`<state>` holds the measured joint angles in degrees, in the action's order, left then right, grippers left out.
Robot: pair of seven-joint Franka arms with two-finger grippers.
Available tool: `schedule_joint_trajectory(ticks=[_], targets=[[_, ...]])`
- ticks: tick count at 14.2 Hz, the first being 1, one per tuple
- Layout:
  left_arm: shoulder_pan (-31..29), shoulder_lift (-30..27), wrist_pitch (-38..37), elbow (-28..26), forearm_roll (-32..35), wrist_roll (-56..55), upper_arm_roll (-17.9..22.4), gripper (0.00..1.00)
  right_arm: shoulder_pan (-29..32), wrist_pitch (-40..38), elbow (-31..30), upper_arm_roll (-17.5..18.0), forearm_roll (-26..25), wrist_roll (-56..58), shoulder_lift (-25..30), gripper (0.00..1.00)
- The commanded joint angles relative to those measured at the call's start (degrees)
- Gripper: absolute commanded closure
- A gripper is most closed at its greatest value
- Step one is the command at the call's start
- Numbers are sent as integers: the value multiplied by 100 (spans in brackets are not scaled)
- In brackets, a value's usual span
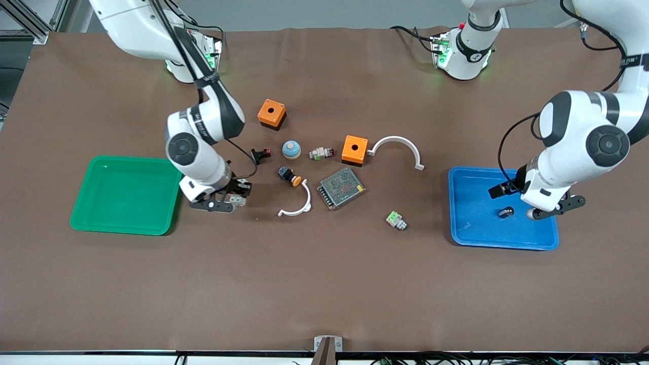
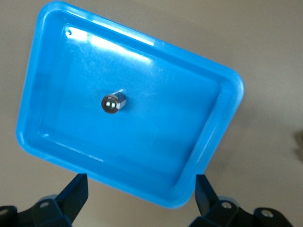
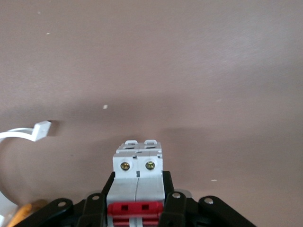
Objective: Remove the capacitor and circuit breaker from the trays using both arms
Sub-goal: 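Set the breaker among the parts while the left gripper grasps the capacitor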
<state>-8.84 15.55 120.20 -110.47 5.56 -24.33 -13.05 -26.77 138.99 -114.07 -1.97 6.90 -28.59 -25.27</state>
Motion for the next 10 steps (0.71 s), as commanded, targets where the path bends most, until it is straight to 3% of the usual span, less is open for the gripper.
schedule_joint_trajectory(ticks=[1, 7, 10], targets=[[-170, 254, 380, -36, 173, -1, -40, 0, -336, -30, 490, -84, 22, -488, -399, 100], [-364, 984, 1224, -36, 252, 69, -23, 1, -706, 110, 710, -101, 4, -789, -795, 100], [-565, 1300, 1628, -10, 603, 69, -23, 2, -820, 128, 711, -101, -5, -789, -848, 100]])
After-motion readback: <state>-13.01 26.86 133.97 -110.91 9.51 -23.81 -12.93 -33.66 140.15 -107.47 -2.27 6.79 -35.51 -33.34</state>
